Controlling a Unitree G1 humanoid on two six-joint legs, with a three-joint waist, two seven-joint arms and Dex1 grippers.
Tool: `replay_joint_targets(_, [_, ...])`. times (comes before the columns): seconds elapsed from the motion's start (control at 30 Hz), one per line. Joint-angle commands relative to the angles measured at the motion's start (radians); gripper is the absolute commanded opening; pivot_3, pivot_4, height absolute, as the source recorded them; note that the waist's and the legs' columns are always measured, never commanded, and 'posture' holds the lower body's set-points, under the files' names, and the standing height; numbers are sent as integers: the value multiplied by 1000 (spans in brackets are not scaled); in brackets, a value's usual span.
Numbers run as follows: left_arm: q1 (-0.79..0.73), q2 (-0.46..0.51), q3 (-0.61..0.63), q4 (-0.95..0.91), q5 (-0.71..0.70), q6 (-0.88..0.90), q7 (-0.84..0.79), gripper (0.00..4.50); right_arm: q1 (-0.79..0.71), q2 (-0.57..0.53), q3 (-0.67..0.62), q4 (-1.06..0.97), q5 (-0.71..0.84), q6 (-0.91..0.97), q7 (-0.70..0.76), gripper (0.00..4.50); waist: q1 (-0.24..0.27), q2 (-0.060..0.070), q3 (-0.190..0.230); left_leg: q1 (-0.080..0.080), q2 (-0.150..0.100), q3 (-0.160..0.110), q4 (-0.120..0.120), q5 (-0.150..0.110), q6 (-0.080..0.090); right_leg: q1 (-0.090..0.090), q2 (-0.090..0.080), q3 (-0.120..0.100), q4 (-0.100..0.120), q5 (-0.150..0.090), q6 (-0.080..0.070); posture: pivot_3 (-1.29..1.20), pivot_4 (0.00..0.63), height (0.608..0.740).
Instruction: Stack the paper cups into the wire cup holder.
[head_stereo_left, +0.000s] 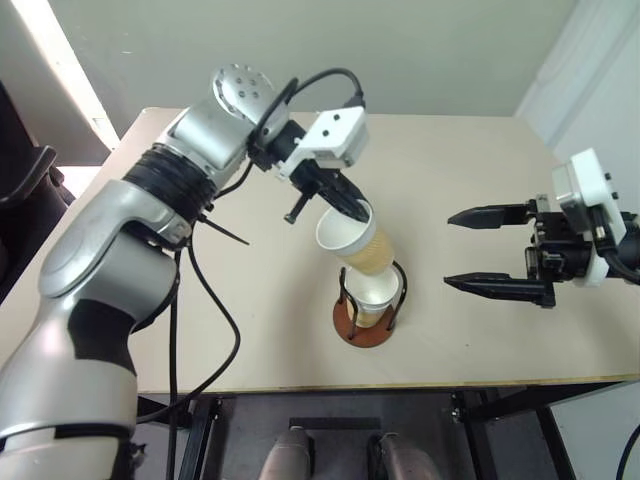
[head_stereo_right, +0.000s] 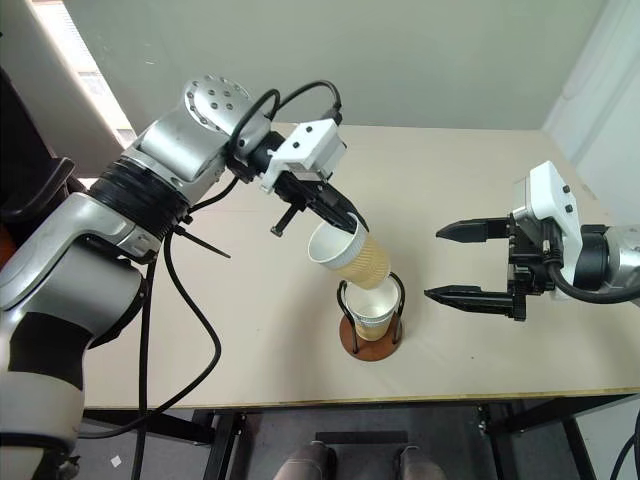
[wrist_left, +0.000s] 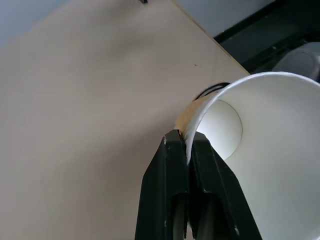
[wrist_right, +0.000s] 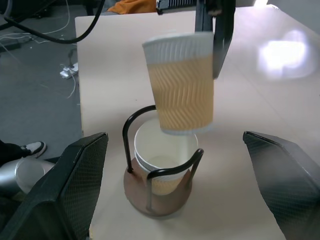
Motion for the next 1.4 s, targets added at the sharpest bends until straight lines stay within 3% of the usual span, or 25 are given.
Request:
replay_joint_targets(0.03, [-45,10,-32,-32,-40,-31,-41,50,7,-29,-47,-21,11,-7,-23,4500,1,0,0,0,0,0,1,0,0,0,0,0,0,0,1,0,150,740])
replay_joint_targets(0.33, [-35,-12,-105,-30,-31,-71,-41,50,19,-40,-41,-29,17,-20,-52,4500,3,0,0,0,-1,1,2,-1,1,2,-2,1,-1,0,3,0,150,740])
replay_joint_targets(0.6, [-27,-63,-82,8,14,-86,-41,50,26,-39,-30,-36,12,-26,-72,4500,6,0,0,1,-2,2,3,-1,1,3,-2,1,-1,-1,5,0,150,740])
replay_joint_targets(0.7, [-30,-81,-73,23,31,-86,-41,601,27,-40,-25,-34,8,-29,-73,4500,7,0,0,1,-1,2,3,-1,1,3,-2,1,-1,-1,5,0,150,740])
replay_joint_targets(1.03, [-28,-100,-48,63,73,-125,-41,4095,8,-32,16,-21,-10,-49,-82,4500,10,0,0,1,-2,2,3,-1,1,3,-2,2,-1,-1,6,0,150,740])
replay_joint_targets(1.4, [-41,-192,151,132,81,-108,-41,4095,-13,-29,48,4,-20,-80,-54,4500,12,0,0,1,-2,3,4,-1,1,4,-2,2,-1,-1,7,0,150,740])
